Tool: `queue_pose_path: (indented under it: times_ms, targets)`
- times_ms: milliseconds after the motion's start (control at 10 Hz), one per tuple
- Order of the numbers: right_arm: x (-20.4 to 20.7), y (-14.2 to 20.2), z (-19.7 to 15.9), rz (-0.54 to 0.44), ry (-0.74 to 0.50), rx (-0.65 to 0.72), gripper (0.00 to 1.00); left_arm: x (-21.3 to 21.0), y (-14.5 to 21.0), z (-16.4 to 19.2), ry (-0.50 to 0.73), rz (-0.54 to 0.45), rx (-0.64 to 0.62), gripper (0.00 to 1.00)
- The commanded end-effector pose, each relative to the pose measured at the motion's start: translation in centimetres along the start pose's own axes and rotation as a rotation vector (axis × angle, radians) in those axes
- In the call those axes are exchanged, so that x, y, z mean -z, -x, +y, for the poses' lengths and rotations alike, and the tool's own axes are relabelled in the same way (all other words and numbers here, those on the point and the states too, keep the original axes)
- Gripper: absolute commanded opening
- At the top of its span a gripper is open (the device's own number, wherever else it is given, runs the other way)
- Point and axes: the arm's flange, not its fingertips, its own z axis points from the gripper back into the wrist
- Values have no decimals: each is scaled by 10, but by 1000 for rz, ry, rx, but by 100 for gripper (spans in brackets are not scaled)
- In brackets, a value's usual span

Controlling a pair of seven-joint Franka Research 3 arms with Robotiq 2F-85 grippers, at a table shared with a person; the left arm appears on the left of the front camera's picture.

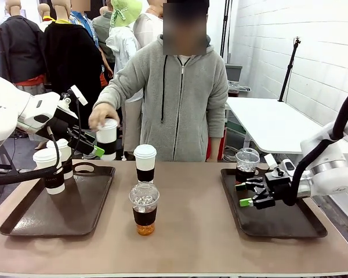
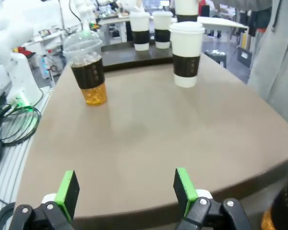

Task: Distribute the coffee onto the tray.
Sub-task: Pick up another iced Americano from the middle of the table and place it on the right Handle tray.

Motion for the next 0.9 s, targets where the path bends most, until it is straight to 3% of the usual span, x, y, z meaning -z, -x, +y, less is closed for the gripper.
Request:
queue_pose_path:
  times_ms: [0, 300, 800]
  targets:
    - [22, -3, 9, -20, -2, -1, 100, 2, 2, 4, 11, -20, 17, 100]
    - [45, -5, 10, -26, 21, 17, 100, 2, 2, 4, 11, -20, 17, 100]
    - [41, -7, 7, -29, -19, 10, 100, 2, 2, 4, 11, -20, 17, 100]
